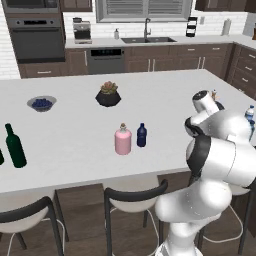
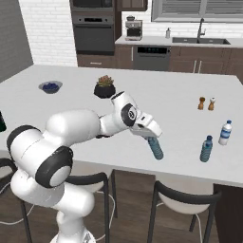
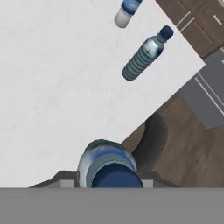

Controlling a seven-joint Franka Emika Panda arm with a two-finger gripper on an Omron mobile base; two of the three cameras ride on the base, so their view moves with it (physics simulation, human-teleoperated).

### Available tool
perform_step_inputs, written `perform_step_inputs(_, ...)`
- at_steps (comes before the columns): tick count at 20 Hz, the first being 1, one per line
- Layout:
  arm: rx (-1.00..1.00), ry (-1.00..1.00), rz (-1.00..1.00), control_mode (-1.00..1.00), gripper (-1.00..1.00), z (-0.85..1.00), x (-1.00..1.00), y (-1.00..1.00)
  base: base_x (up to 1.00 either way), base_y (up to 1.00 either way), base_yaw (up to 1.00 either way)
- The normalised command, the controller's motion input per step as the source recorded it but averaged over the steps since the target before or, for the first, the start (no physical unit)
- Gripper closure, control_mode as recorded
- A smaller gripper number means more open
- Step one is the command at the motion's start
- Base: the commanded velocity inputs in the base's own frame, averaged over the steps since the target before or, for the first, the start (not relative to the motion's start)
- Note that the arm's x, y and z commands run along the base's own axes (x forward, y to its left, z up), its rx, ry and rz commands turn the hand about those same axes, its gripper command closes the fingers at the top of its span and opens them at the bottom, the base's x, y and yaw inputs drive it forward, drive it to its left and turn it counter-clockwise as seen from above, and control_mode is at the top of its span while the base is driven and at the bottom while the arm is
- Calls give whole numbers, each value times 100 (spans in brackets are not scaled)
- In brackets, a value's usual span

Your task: Move the plastic bottles in the middle to the plastics group, and the glass bottles in the middle to the glass group.

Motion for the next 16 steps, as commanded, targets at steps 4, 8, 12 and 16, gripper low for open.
perform_step_inputs(4, 0, -6, -4, -100, 100, 12, 4, -89, 0, 0, 0)
perform_step_inputs(8, 1, 0, -3, -100, 100, 0, 16, -76, 0, 0, 0)
perform_step_inputs(12, 15, 0, -4, -100, 100, -3, 34, -29, 0, 0, 0)
perform_step_inputs(16, 18, -2, -2, -100, 100, -1, 45, -27, 0, 0, 0)
